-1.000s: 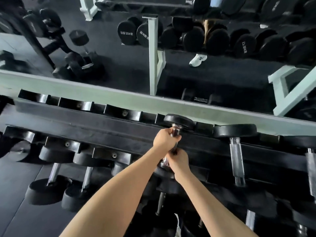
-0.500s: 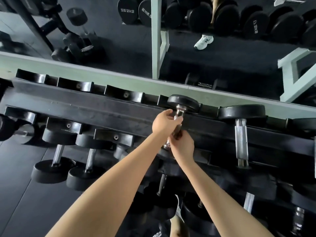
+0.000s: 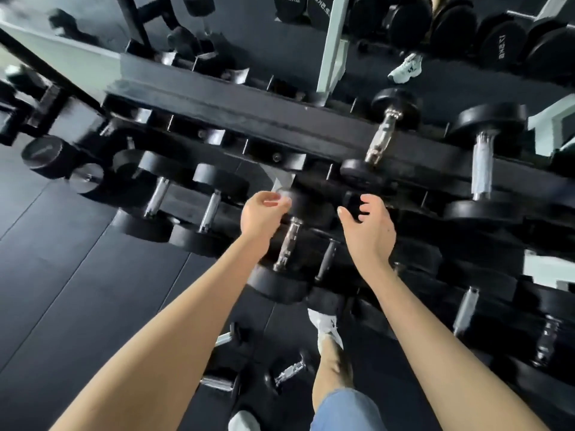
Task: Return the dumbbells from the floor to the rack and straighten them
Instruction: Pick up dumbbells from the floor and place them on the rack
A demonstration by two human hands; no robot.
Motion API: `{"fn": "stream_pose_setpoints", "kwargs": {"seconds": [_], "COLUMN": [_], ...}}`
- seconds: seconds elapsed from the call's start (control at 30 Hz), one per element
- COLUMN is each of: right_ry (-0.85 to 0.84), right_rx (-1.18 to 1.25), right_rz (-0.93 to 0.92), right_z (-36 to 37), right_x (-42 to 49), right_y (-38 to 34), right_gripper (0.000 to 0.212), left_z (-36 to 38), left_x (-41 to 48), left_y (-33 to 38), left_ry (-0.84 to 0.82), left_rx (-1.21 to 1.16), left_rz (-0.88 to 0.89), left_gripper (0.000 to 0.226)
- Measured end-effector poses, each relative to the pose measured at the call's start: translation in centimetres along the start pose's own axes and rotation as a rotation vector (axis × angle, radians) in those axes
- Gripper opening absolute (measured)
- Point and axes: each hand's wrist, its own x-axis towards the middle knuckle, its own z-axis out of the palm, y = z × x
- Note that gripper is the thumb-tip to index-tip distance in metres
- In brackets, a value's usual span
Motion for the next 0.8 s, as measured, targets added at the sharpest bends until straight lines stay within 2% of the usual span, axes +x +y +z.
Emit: {"fn": "stream_pose_setpoints", "kwargs": {"seconds": [0.23,0.4,0.6,0.8], "right_ry": [-0.178,-0.352,-0.584,-0.734], "right_rx": [-0.094,-0.209,-0.414,-0.695], "right_rz": [0.028,0.077,0.066,-0.113], "right_z": [4.1,6.3,10.1,16.2], "right_x": [-17.0,-25.1,-28.5,-26.1], "right_y": [5.9,11.2,18.6,28.0], "right_gripper": [0.046,0.045,0.041,0.047], "left_z": [-10.6,-13.5,-10.9,-3.2], "left_x": [-9.2,-13.9,-16.3,-15.2], "left_y": [-15.3,-25.1,-35.7,-45.8], "left_ry": [-0.008,0.016,0.011,0.001], "left_rx": [-0.047,-0.041,-0.051,-0.161], "left_rz": [-0.164,-0.31,-0.503,-0.689], "left_gripper": [0.01,0.015,0.022,0.019]}}
